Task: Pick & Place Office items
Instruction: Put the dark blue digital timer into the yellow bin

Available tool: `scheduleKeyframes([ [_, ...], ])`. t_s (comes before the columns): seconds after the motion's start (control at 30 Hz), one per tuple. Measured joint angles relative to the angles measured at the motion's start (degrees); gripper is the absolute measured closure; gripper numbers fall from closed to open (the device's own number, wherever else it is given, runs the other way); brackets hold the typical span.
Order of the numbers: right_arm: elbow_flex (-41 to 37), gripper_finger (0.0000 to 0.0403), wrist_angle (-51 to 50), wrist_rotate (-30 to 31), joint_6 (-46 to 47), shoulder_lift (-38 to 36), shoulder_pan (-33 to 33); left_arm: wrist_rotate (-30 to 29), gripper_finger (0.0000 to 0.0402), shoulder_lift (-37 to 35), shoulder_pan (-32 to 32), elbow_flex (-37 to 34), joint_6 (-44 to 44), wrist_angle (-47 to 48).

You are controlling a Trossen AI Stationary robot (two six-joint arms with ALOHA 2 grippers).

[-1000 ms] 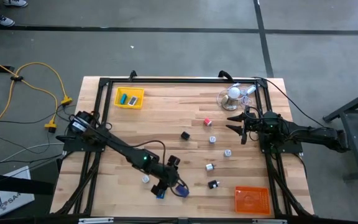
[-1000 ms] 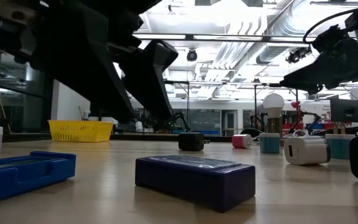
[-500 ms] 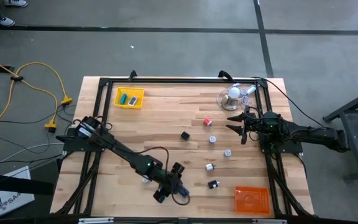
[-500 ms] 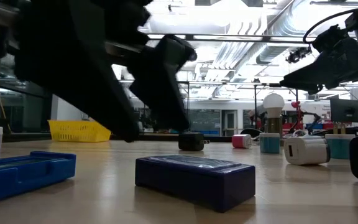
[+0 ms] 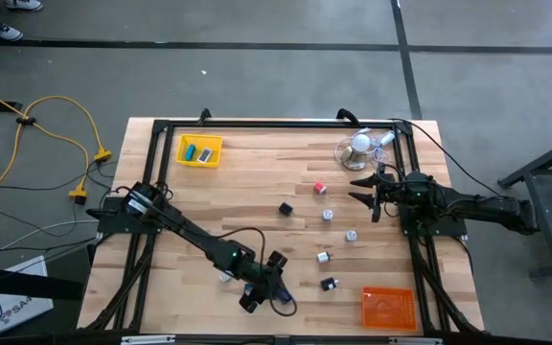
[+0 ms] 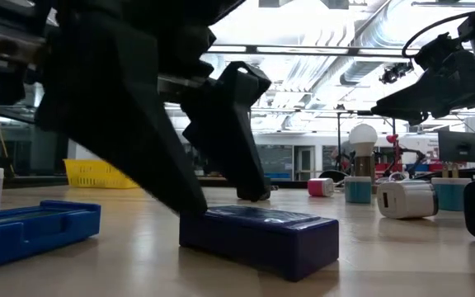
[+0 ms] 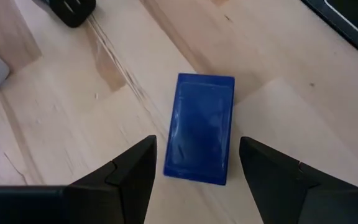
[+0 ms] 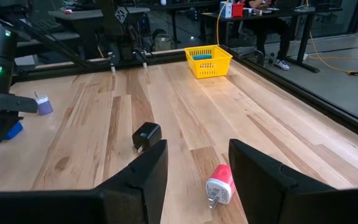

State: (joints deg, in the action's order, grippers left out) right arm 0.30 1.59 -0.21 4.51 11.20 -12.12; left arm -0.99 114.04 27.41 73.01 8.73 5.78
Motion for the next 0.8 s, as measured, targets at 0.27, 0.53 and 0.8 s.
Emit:
scheduleKeyframes([
  [0.27, 0.00, 0.0245, 0.00, 0.02, 0.00, 0.00, 0.02, -0.42, 0.0181, 0.94, -0.15, -0.01, -0.15, 0.05],
  [0.53, 0.01, 0.0245, -0.02, 0.01, 0.00, 0.00, 0.01, -0.16, 0.0181, 2.26, -0.15, -0.02, -2.19, -0.31],
  [0.8, 0.02, 0.0245, -0.05, 0.00, 0.00, 0.00, 0.02, -0.19, 0.0181, 2.36, -0.15, 0.00, -2.75, -0.31],
])
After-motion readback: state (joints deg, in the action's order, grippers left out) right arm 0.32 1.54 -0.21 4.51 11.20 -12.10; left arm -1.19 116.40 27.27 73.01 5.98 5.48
